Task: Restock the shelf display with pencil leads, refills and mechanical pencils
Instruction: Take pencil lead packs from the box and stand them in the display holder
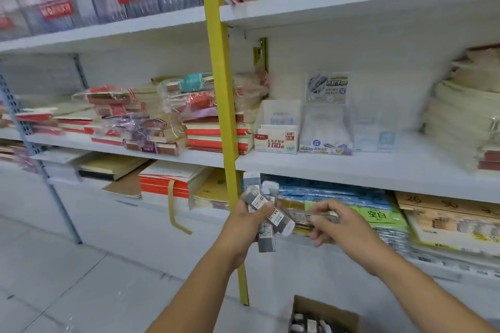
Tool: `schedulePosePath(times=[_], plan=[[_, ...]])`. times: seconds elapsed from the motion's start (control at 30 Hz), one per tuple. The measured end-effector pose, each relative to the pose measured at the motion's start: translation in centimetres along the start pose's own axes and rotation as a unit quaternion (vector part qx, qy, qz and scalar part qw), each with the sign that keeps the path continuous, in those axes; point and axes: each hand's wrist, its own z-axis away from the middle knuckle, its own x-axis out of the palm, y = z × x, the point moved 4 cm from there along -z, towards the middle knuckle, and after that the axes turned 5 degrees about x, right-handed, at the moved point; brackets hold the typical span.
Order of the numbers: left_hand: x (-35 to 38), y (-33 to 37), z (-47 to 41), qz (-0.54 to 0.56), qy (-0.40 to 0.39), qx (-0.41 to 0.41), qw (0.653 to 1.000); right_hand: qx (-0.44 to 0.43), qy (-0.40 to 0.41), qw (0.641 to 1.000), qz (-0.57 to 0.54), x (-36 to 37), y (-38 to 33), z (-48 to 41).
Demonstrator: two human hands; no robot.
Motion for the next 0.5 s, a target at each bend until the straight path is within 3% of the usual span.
schedulePosePath(times=[0.13,0.23,0.33,0.5], plan=[[-0.4,3.1,-0.6,0.003,0.003,0.032,0.999,-0.044,-0.001,0.998,0.036,-1.5,-4.3,-0.9],[-1.1,5.1,-2.2,0.016,0.014,0.062,0.998,-0.127,0.070,0.988,0.048,-2.9,-9.0,-2.9],[-2.0,6.6,-4.6,0.029,0.034,0.089,0.995,-0.214,0.162,0.956,0.117,-3.8,-14.0,-6.3],[-2.4,6.5,-8.8,0.051,0.062,0.122,0.989,-0.304,0.207,0.910,0.193,-3.0,-19.5,-14.3]])
